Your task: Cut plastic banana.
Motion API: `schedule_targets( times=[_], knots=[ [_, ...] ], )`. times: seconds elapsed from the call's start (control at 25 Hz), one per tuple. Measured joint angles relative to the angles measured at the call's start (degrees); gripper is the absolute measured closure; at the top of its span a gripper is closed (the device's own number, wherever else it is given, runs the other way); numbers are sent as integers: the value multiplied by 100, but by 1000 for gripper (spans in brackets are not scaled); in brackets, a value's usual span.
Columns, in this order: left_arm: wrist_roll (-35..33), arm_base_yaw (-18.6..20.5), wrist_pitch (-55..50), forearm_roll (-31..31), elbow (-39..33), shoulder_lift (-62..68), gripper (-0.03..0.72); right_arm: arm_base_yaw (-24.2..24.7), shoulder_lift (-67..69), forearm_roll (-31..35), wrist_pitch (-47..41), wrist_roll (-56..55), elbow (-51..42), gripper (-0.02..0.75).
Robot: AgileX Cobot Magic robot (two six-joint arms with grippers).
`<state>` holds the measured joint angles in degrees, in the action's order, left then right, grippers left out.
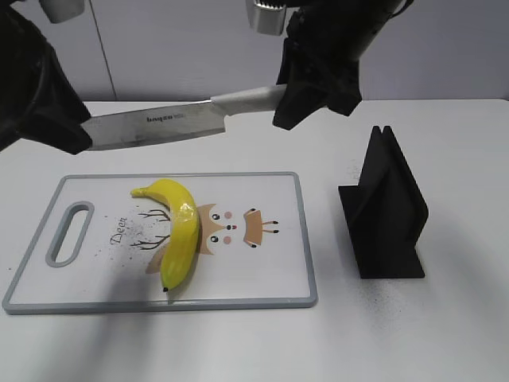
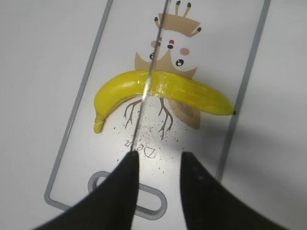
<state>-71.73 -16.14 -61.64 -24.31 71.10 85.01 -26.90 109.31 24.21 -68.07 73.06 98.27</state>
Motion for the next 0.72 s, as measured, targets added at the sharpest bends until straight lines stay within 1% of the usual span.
schedule_targets(
  times=[0.08, 0.16, 0.2, 0.32, 0.44, 0.72],
  knots=[
    [0, 0, -15, 12, 12, -36, 180, 0, 0, 0, 59, 0, 4, 577],
    [0, 0, 18, 46, 37, -37, 130, 0, 0, -14, 70, 47, 11, 577],
    [0, 0, 131, 87, 44, -37, 119, 0, 0, -13, -53, 107, 11, 577],
    [0, 0, 286, 206, 75, -37, 107, -7, 0, -13, -146, 187, 11, 576],
    [0, 0, 299, 199, 110, -37, 105, -7, 0, -32, -146, 191, 11, 576],
    [0, 0, 34, 160, 110, 72, 104, -7, 0, -32, -146, 197, 11, 576]
  ],
)
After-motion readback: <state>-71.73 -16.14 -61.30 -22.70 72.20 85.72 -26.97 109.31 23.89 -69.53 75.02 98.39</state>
